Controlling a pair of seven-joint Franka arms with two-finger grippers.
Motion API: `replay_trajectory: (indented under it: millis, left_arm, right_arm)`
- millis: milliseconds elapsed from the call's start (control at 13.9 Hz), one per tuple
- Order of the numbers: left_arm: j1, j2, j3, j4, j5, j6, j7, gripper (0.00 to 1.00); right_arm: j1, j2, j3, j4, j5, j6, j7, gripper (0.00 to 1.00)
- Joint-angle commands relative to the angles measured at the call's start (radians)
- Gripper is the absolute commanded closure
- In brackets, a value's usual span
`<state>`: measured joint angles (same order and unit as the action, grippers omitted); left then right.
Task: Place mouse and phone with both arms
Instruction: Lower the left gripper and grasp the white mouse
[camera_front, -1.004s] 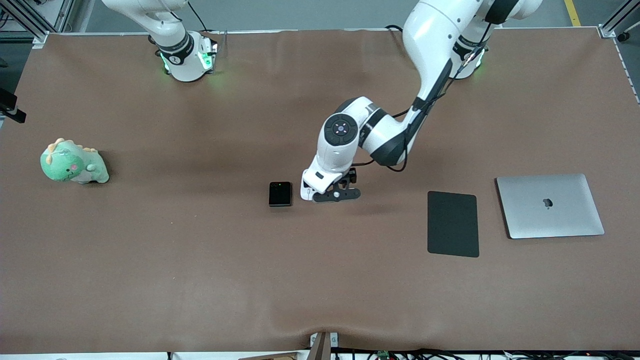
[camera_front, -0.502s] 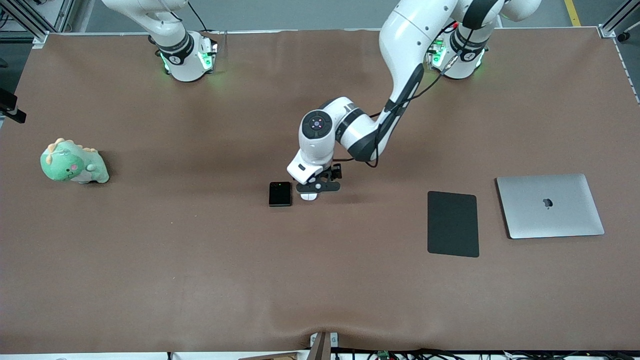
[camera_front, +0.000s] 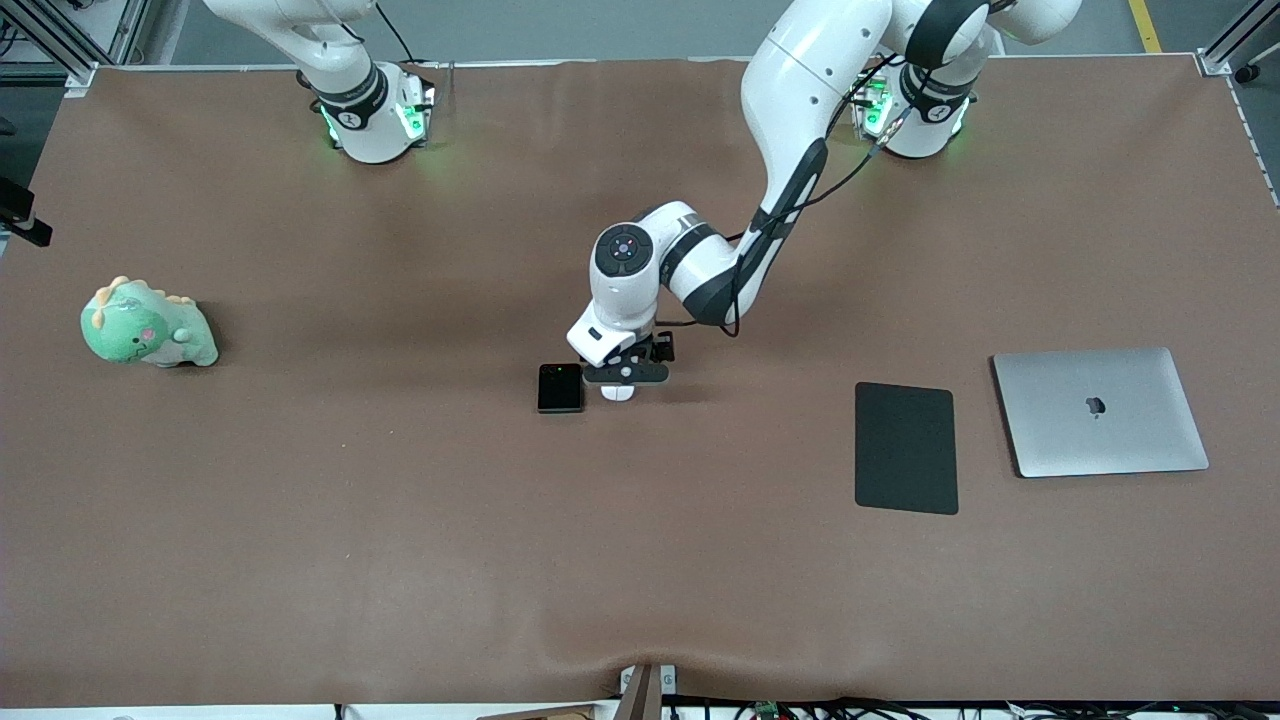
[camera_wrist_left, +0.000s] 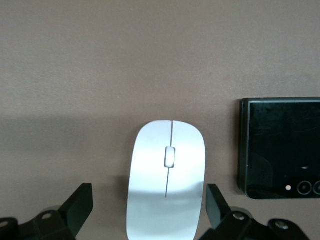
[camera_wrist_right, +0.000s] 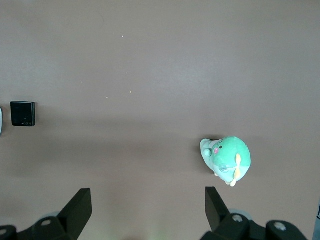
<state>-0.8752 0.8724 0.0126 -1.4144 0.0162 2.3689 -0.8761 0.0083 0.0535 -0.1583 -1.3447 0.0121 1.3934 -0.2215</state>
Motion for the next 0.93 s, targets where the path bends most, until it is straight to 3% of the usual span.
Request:
replay_trajectory:
  millis: [0, 215, 287, 359, 430, 502, 861]
  left_arm:
    - [-0.044, 0.042, 0.038, 0.04, 0.027, 0.015, -0.041, 0.0]
    - [-0.074, 0.05, 0.067, 0.04, 0.027, 0.015, -0.058, 0.0]
    - [-0.074, 0.048, 0.067, 0.038, 0.027, 0.015, -0.067, 0.37]
    - [-0.074, 0.046, 0.067, 0.038, 0.027, 0.015, -0.069, 0.64]
    - [-0.073, 0.042, 0.067, 0.038, 0.027, 0.015, -0.07, 0.83]
    - [-0.073, 0.036, 0.067, 0.038, 0.025, 0.013, -0.07, 0.91]
    - [-0.036, -0.045, 0.067, 0.037, 0.022, -0.055, -0.08, 0.95]
  right_arm:
    - [-0.011, 0.006, 0.005, 0.012, 0.006, -0.007, 0.008, 0.0]
    - [-0.007, 0.009, 0.005, 0.01, 0.011, -0.007, 0.008, 0.0]
    - [-0.004, 0.011, 0.005, 0.01, 0.011, -0.007, 0.007, 0.0]
    - [-0.004, 0.025, 0.005, 0.004, 0.009, 0.001, 0.002, 0.0]
    - [-0.002, 0.085, 0.005, -0.002, 0.009, 0.022, 0.002, 0.0]
    - [0.002, 0.18, 0.005, 0.009, 0.002, 0.013, 0.005, 0.0]
    - [0.009, 0.213, 0.008, 0.018, 0.003, 0.066, -0.001, 0.0]
